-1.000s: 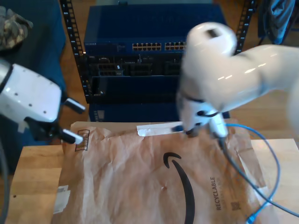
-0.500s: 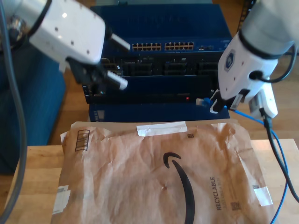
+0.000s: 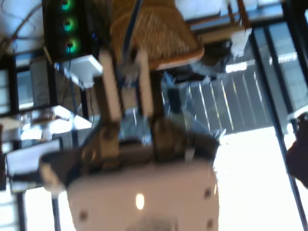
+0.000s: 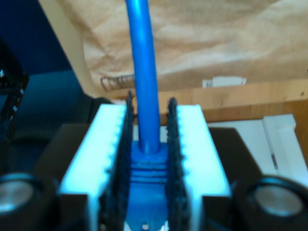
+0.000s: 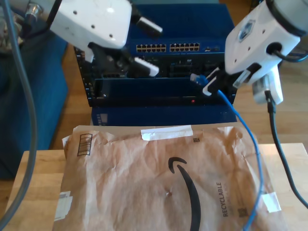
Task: Grab the cable and plug it in
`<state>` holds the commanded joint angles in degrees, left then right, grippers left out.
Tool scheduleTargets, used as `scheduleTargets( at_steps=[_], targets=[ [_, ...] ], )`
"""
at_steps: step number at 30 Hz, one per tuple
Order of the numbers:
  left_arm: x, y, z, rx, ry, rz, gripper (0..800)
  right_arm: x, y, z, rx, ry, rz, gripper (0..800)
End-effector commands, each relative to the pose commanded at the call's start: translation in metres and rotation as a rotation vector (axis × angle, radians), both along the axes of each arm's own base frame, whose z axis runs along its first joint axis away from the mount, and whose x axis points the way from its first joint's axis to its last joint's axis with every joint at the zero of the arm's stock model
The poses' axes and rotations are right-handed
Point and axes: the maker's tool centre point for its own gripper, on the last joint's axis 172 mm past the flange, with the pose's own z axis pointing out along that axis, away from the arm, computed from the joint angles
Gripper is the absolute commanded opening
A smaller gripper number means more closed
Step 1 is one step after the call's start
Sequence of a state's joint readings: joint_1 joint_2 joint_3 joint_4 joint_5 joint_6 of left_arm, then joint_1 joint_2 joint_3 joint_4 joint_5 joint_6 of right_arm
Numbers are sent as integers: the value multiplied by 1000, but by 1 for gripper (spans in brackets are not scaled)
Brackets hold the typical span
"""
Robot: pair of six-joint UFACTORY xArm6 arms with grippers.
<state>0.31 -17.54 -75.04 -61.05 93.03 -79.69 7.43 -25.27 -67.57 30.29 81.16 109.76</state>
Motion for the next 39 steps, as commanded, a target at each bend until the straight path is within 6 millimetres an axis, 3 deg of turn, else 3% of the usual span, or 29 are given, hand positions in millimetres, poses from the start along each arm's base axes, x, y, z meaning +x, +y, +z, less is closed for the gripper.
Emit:
scheduleTargets(
  at_steps=[9, 16, 20, 28, 35, 39],
  targets=[
    [-9, -15, 42, -91, -25, -67, 800, 0, -2, 3, -1, -10, -4, 16],
    [-17, -21, 54, -142, 11, -84, 800, 0, 1, 13, 19, -31, -9, 16],
    [-26, -25, 59, -162, 34, -109, 800, 2, 5, 31, 41, -60, -7, 16],
    [-24, -24, 57, -161, 35, -101, 800, 1, 6, 66, 51, -127, 0, 16],
    [-19, -23, 50, -156, 50, -97, 799, -3, 12, 114, 72, -203, 12, 13],
    [-19, -23, 50, -158, 50, -97, 799, -12, 19, 128, 95, -196, 31, 12]
  ],
)
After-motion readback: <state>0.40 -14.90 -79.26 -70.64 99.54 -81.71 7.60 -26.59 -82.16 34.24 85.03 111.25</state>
